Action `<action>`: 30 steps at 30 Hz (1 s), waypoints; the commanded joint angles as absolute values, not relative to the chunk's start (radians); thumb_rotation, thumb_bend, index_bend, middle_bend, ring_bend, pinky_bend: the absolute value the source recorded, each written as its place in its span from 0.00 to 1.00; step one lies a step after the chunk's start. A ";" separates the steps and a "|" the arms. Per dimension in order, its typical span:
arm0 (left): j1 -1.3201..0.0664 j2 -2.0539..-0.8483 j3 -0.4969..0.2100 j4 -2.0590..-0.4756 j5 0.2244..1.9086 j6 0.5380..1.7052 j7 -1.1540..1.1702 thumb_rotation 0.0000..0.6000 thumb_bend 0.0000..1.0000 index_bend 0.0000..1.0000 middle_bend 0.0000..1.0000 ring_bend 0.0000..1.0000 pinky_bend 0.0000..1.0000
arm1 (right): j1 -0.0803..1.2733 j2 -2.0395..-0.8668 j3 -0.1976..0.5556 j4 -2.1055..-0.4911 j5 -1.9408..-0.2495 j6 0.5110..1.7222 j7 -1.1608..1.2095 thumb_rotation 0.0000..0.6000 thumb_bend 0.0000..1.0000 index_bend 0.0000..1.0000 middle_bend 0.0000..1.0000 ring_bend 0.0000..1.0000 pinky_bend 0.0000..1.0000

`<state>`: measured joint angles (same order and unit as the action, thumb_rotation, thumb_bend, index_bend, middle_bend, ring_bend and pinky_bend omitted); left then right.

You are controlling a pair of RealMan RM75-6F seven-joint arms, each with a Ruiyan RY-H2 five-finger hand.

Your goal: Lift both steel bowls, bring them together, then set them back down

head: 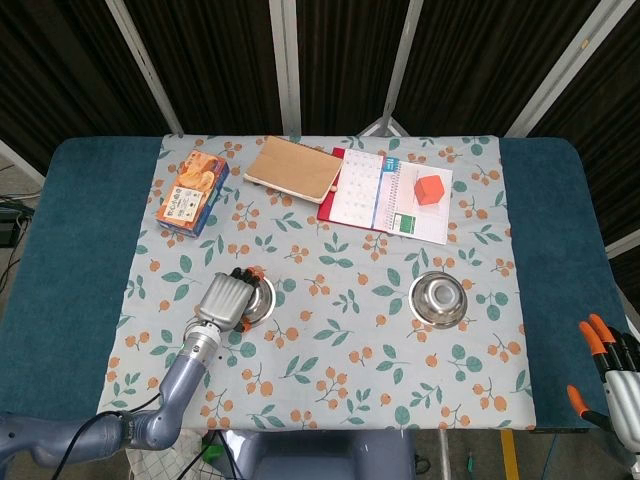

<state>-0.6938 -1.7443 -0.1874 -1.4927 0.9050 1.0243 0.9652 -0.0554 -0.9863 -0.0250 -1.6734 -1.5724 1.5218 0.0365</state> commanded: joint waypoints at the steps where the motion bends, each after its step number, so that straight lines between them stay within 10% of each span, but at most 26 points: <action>1: -0.692 -1.734 -0.178 -1.504 0.931 1.038 0.939 1.00 0.22 0.31 0.44 0.33 0.55 | -0.054 -0.989 -0.026 -1.674 -1.570 1.517 0.030 1.00 0.40 0.00 0.00 0.00 0.06; 12: -0.670 -1.623 -0.149 -1.597 0.995 1.044 0.828 1.00 0.22 0.31 0.44 0.33 0.56 | 0.011 -1.035 -0.011 -1.659 -1.602 1.449 -0.035 1.00 0.40 0.00 0.00 0.00 0.06; 30: -0.670 -1.463 -0.093 -1.758 1.011 1.059 0.835 1.00 0.22 0.32 0.44 0.33 0.56 | 0.346 -1.193 0.119 -1.617 -1.383 0.973 -0.195 1.00 0.39 0.00 0.00 0.00 0.06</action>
